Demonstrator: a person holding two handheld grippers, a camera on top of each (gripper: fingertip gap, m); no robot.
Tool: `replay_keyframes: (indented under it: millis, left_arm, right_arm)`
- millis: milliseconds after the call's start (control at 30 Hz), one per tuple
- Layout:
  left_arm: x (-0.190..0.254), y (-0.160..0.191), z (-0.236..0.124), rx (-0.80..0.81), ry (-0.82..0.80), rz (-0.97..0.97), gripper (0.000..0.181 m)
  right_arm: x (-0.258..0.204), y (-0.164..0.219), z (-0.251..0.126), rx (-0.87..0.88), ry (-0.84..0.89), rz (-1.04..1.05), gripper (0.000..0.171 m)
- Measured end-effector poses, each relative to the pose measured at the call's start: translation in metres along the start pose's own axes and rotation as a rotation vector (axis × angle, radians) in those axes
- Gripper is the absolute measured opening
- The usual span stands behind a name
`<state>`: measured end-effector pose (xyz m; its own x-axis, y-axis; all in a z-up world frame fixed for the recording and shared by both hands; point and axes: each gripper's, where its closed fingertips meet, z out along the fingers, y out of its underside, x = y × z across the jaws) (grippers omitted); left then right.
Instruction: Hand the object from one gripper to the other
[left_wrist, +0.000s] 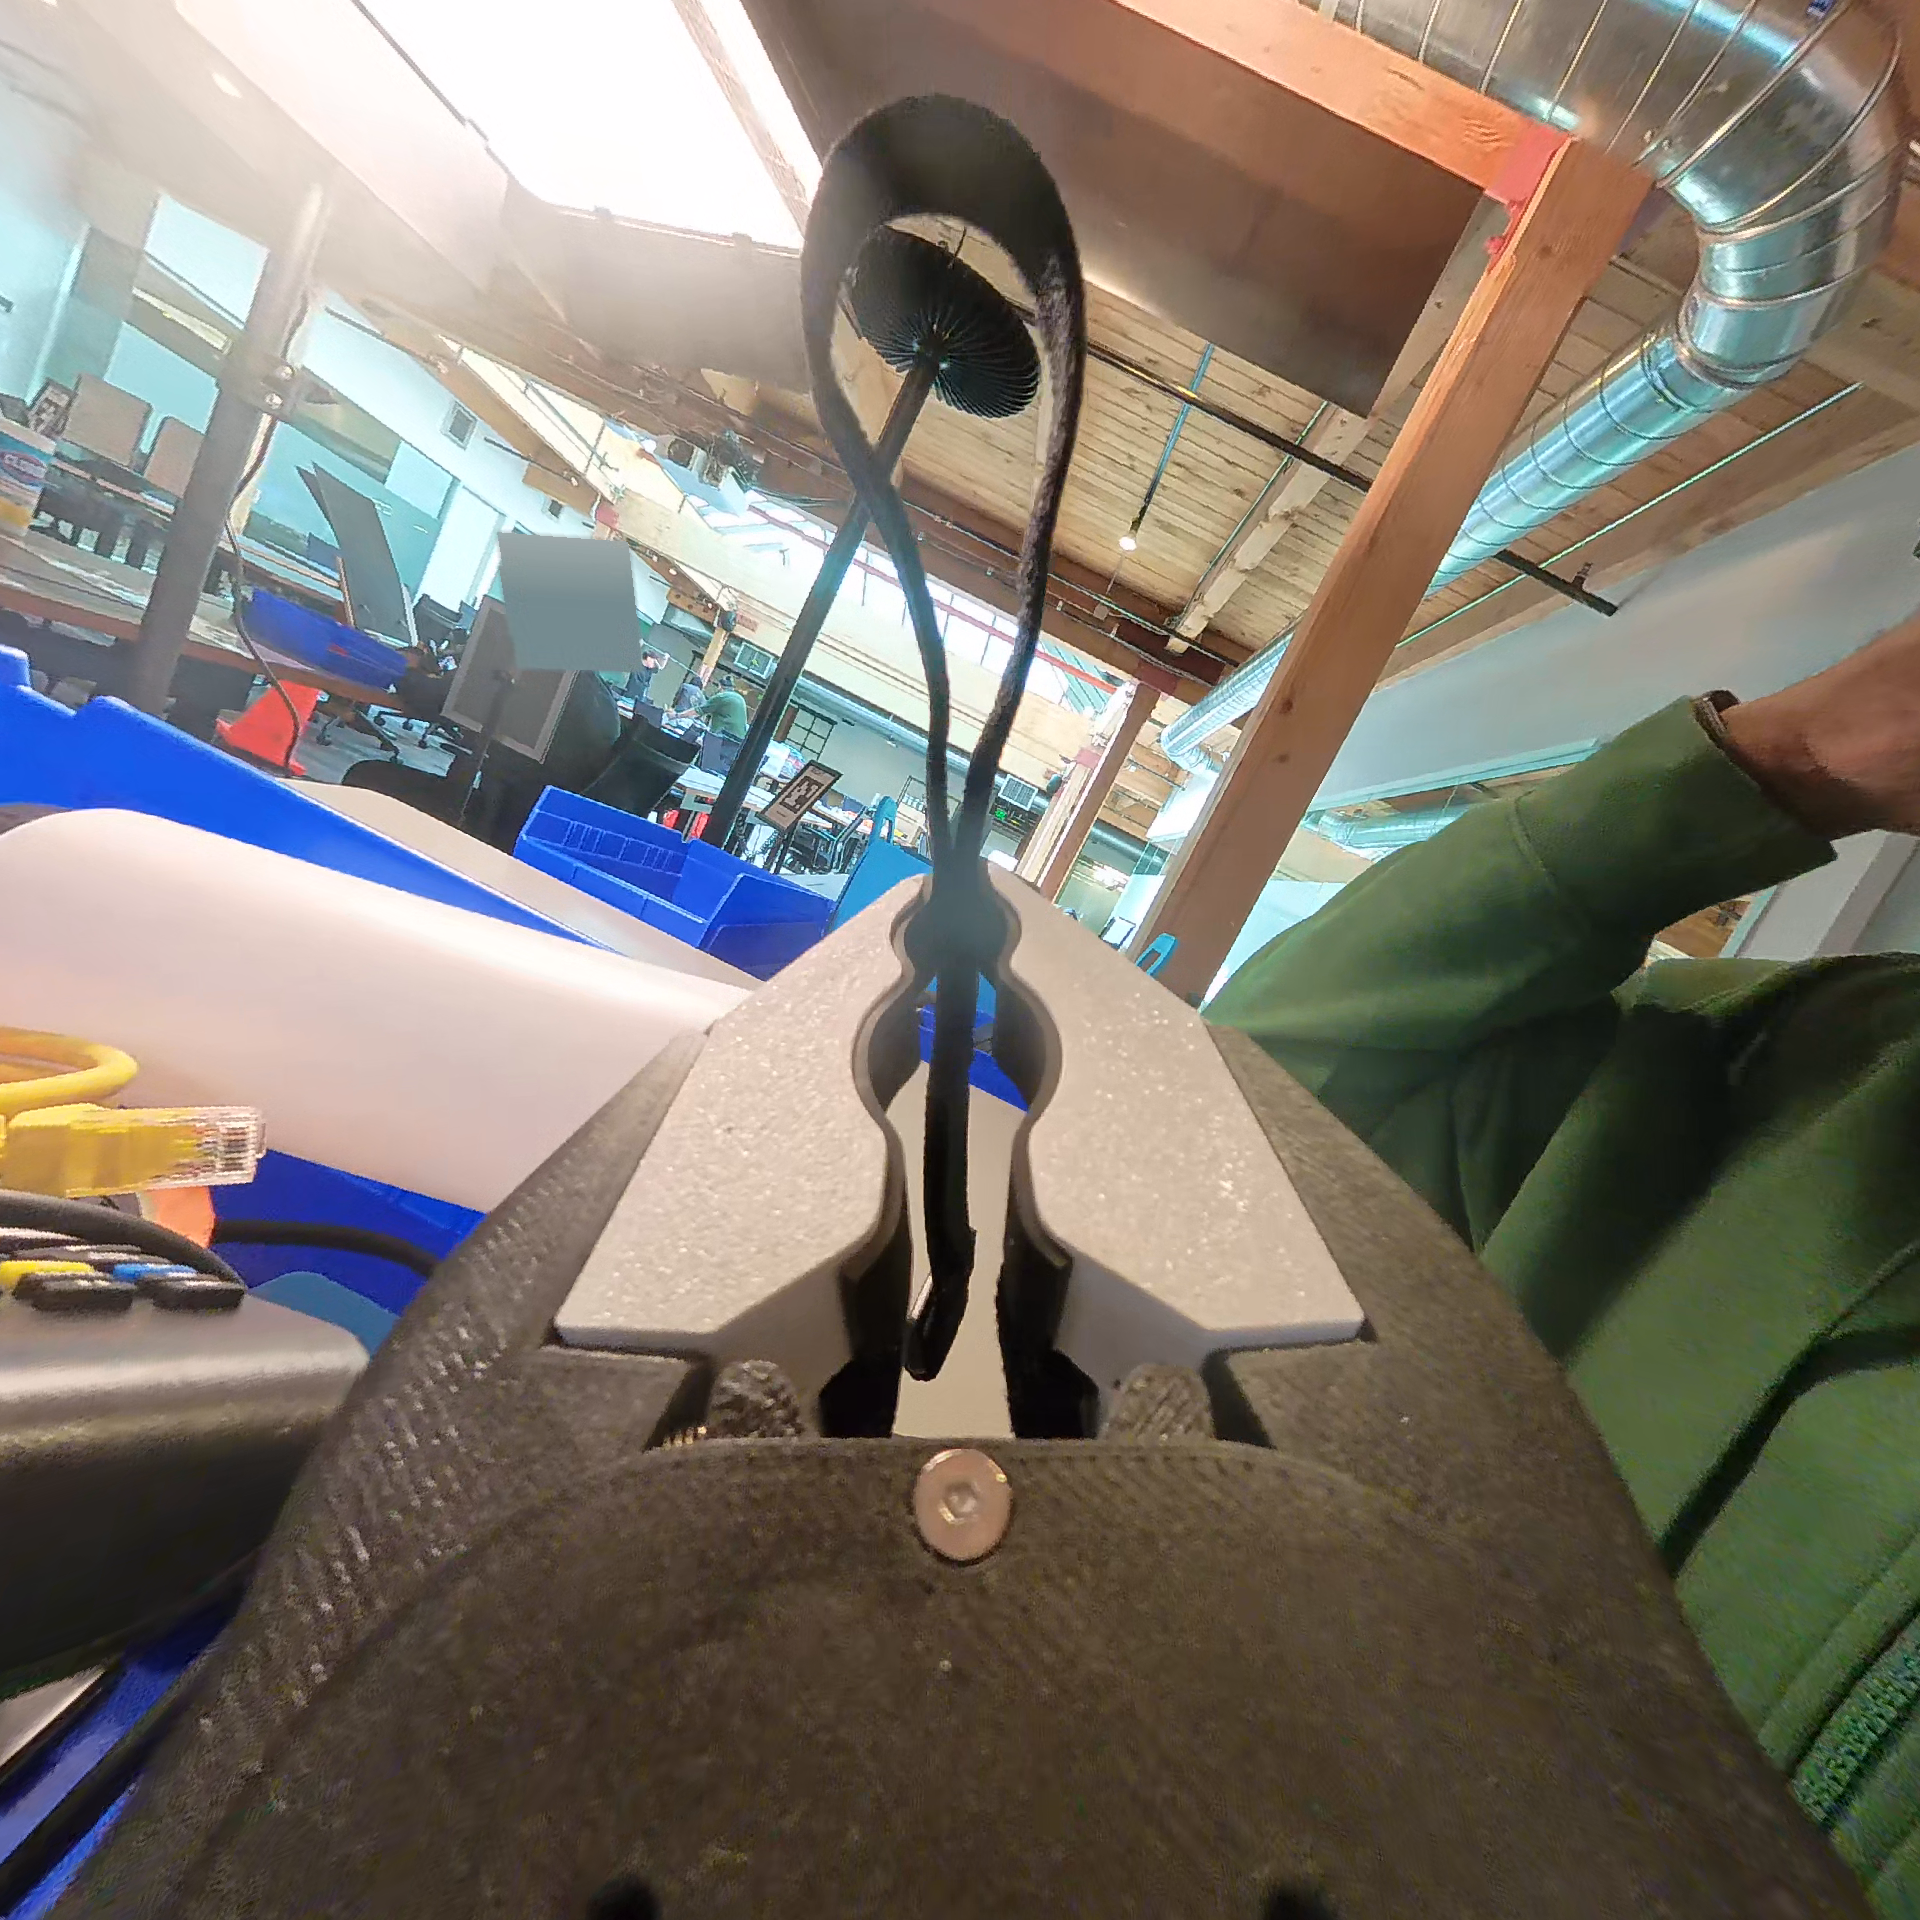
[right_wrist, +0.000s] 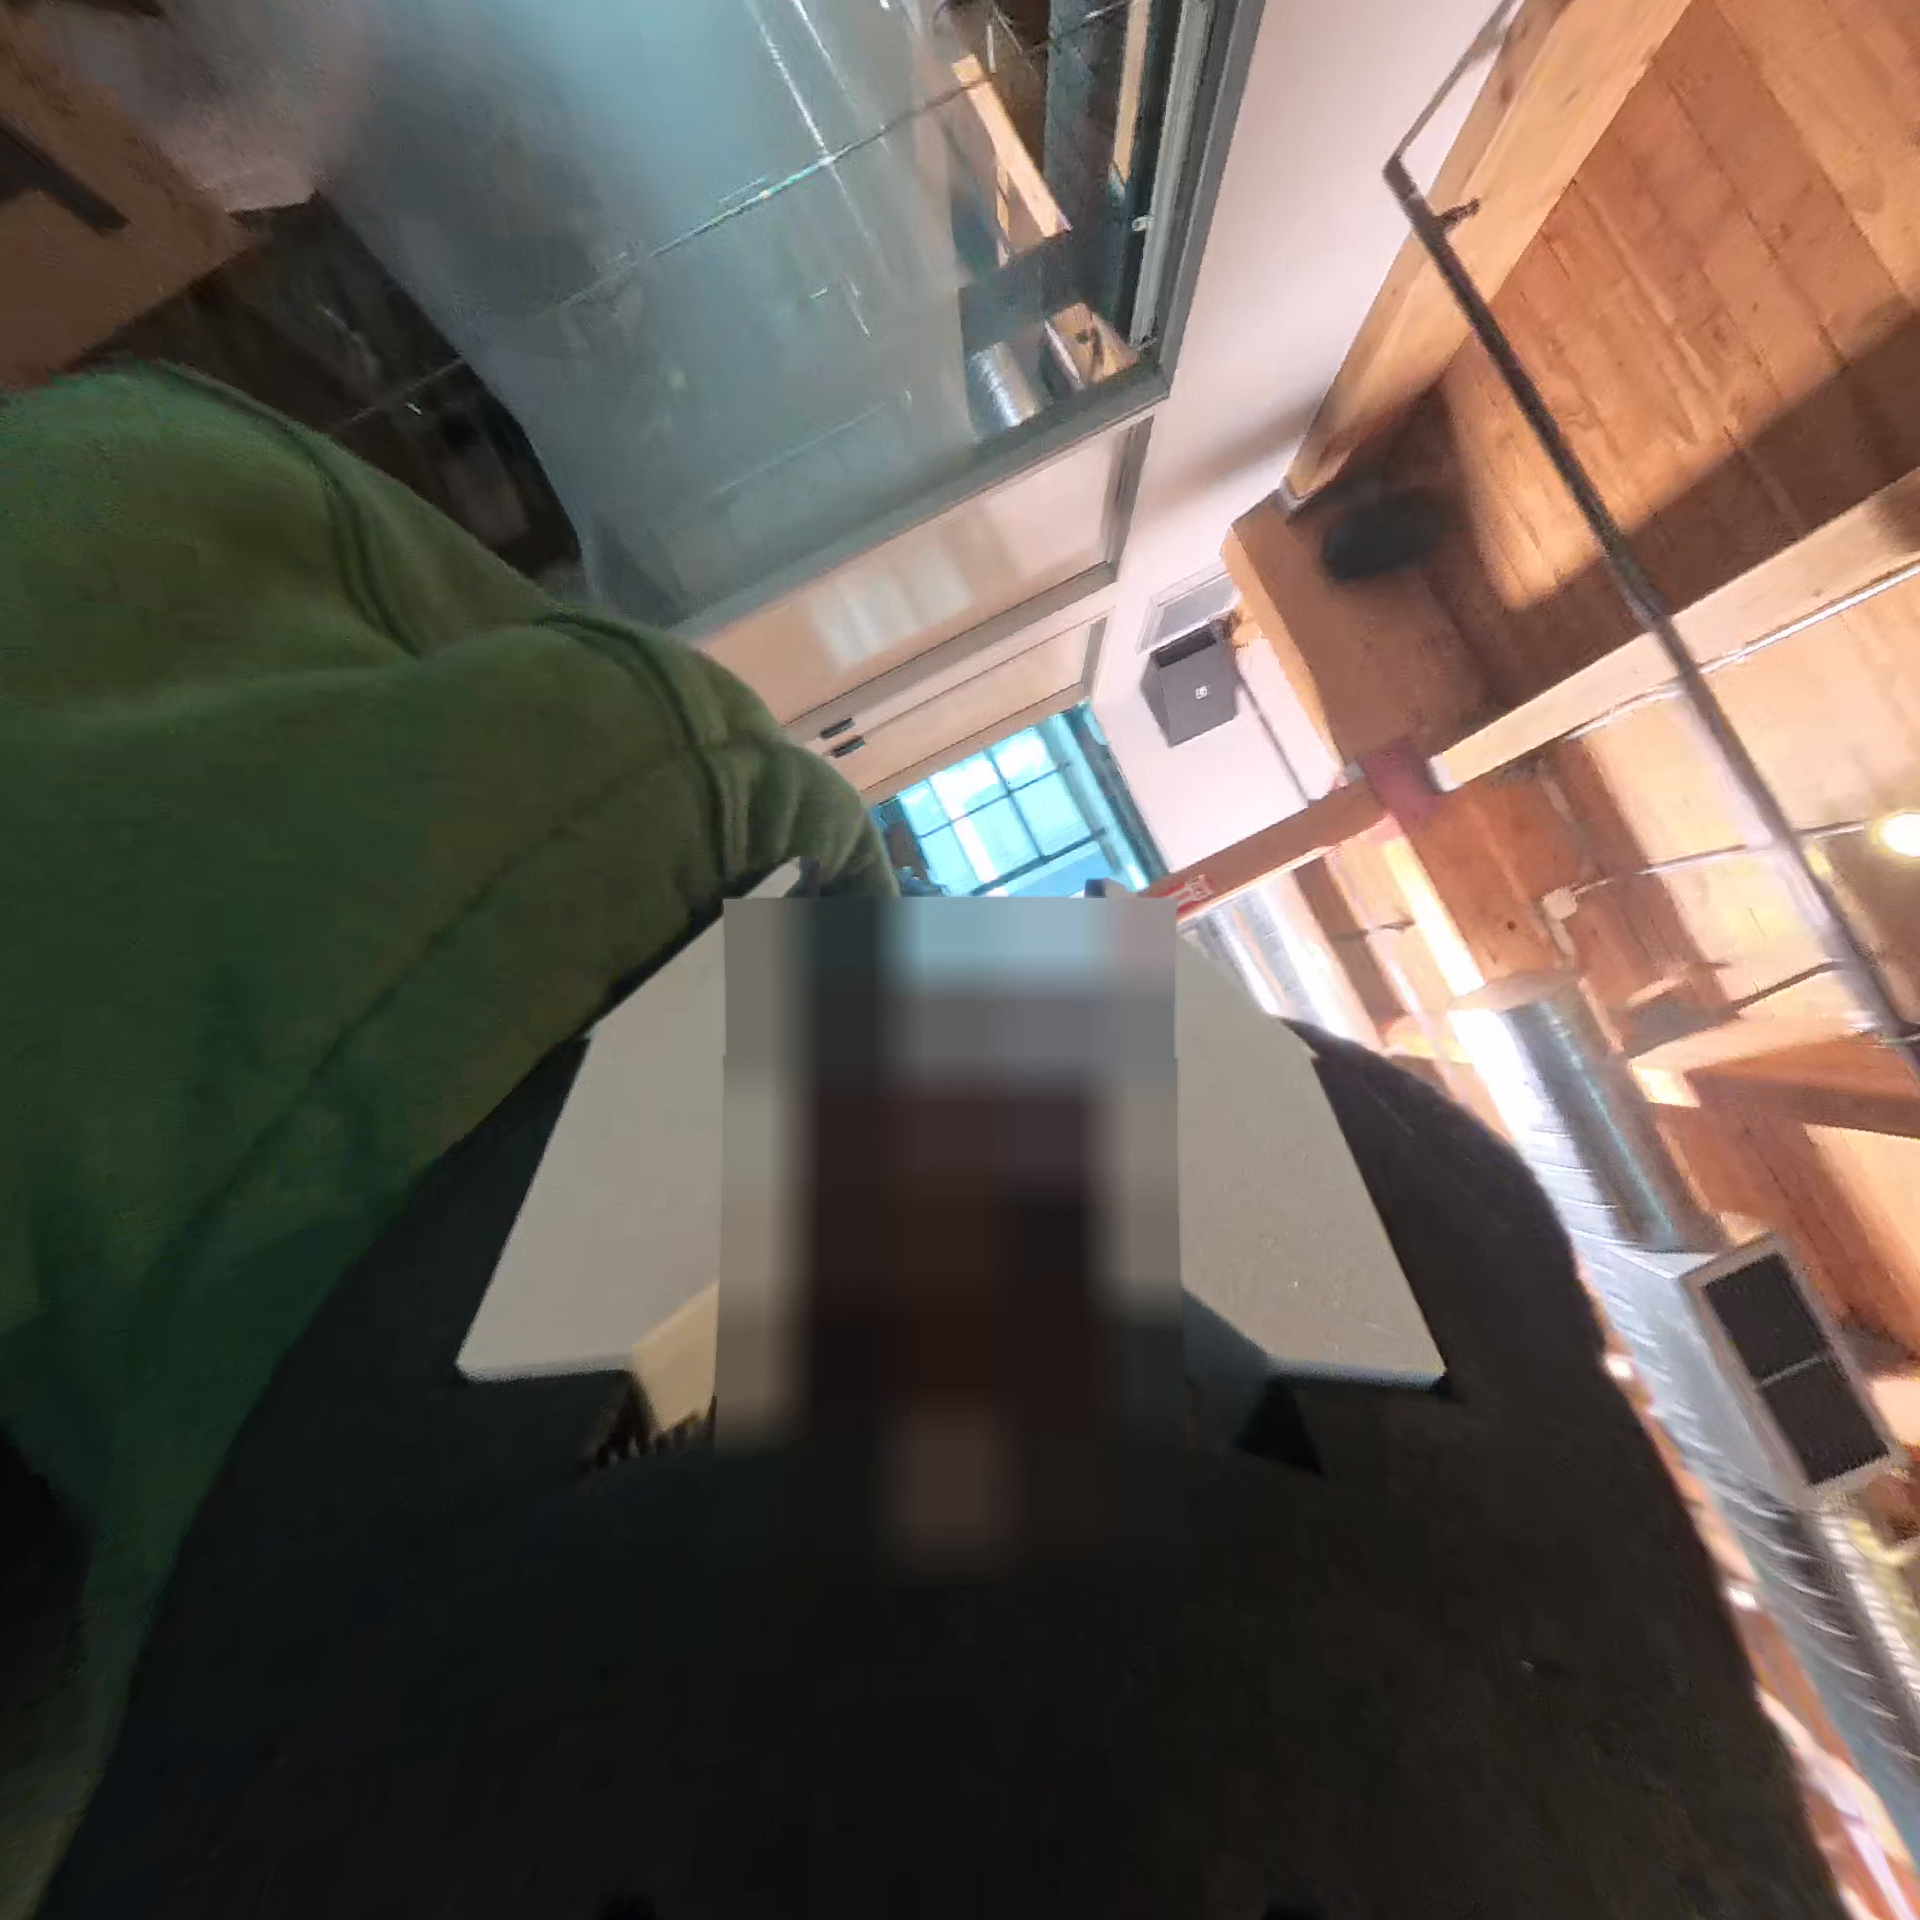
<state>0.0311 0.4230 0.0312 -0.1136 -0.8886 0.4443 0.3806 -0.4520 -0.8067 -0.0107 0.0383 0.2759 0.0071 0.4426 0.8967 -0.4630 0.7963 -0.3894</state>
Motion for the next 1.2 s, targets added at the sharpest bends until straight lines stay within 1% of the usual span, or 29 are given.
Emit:
replay_keyframes:
  millis: [67,100,133,167,233,267,367,433,533,567,633,700,733,800,833,900,933,1000,1100,1133,1200]
  left_arm:
    - [0.0,0.001,0.0,0.0,0.005,-0.014,0.006]
    - [0.001,0.001,0.0,0.002,0.01,-0.02,0.006]
    - [0.002,0.0,0.001,0.003,0.012,-0.021,0.006]
    - [0.002,0.001,0.001,0.002,0.013,-0.019,0.006]
    - [0.002,0.001,0.001,-0.002,0.011,-0.012,0.006]
    - [0.001,0.002,0.001,-0.005,0.008,-0.012,0.006]
    - [0.0,0.003,0.001,-0.005,0.011,-0.029,0.006]
    - [0.001,0.003,0.001,-0.004,0.015,-0.03,0.006]
    - [0.001,0.003,0.001,-0.008,0.012,-0.022,0.006]
    - [0.0,0.004,0.001,-0.009,0.009,-0.025,0.006]
    - [0.0,0.004,0.001,-0.006,0.012,-0.034,0.006]
    - [0.001,0.003,0.001,-0.005,0.014,-0.031,0.006]
    - [0.002,0.003,0.001,-0.006,0.014,-0.026,0.006]
    - [0.0,0.003,0.001,-0.008,0.009,-0.024,0.006]
    - [0.0,0.004,0.001,-0.008,0.008,-0.029,0.006]
    - [-0.001,0.004,0.001,-0.008,0.01,-0.038,0.006]
    - [0.0,0.004,0.001,-0.009,0.011,-0.038,0.006]
    - [0.001,0.004,0.002,-0.011,0.014,-0.034,0.006]
    - [0.0,0.005,0.002,-0.015,0.01,-0.03,0.006]
    - [-0.001,0.006,0.001,-0.015,0.008,-0.033,0.006]
    - [-0.001,0.006,0.001,-0.014,0.008,-0.043,0.006]
  right_arm:
    - [-0.004,-0.007,-0.002,0.008,-0.053,0.058,0.052]
    - [0.0,-0.013,-0.005,0.043,-0.037,0.061,0.053]
    - [0.009,-0.021,-0.01,0.096,0.025,0.04,0.053]
    - [0.015,-0.021,-0.012,0.113,0.069,0.025,0.05]
    - [0.007,0.0,-0.003,0.013,0.026,0.034,0.05]
    - [0.003,0.003,-0.001,-0.006,0.017,0.017,0.05]
    - [-0.004,-0.008,-0.004,0.019,-0.041,0.049,0.05]
    - [0.01,-0.019,-0.01,0.096,0.062,-0.007,0.05]
    - [0.0,0.004,0.001,-0.02,0.003,0.005,0.049]
    - [-0.003,0.004,0.001,-0.022,-0.001,-0.01,0.049]
    - [-0.004,-0.007,-0.004,0.012,-0.028,0.009,0.048]
    - [0.007,-0.019,-0.01,0.097,0.045,0.002,0.048]
    - [0.011,-0.011,-0.008,0.067,0.066,-0.001,0.048]
    - [0.004,0.008,0.0,-0.024,0.035,-0.013,0.047]
    - [0.001,0.007,-0.001,-0.022,0.024,-0.022,0.048]
    - [-0.006,-0.002,-0.003,-0.002,-0.037,0.029,0.048]
    - [-0.004,-0.007,-0.006,0.025,-0.029,0.025,0.048]
    - [0.009,-0.018,-0.011,0.104,0.063,-0.008,0.047]
    - [0.002,0.007,-0.001,-0.021,0.031,-0.013,0.047]
    - [-0.001,0.006,-0.001,-0.022,0.02,-0.015,0.047]
    - [0.002,-0.011,-0.011,0.048,-0.001,0.072,0.048]
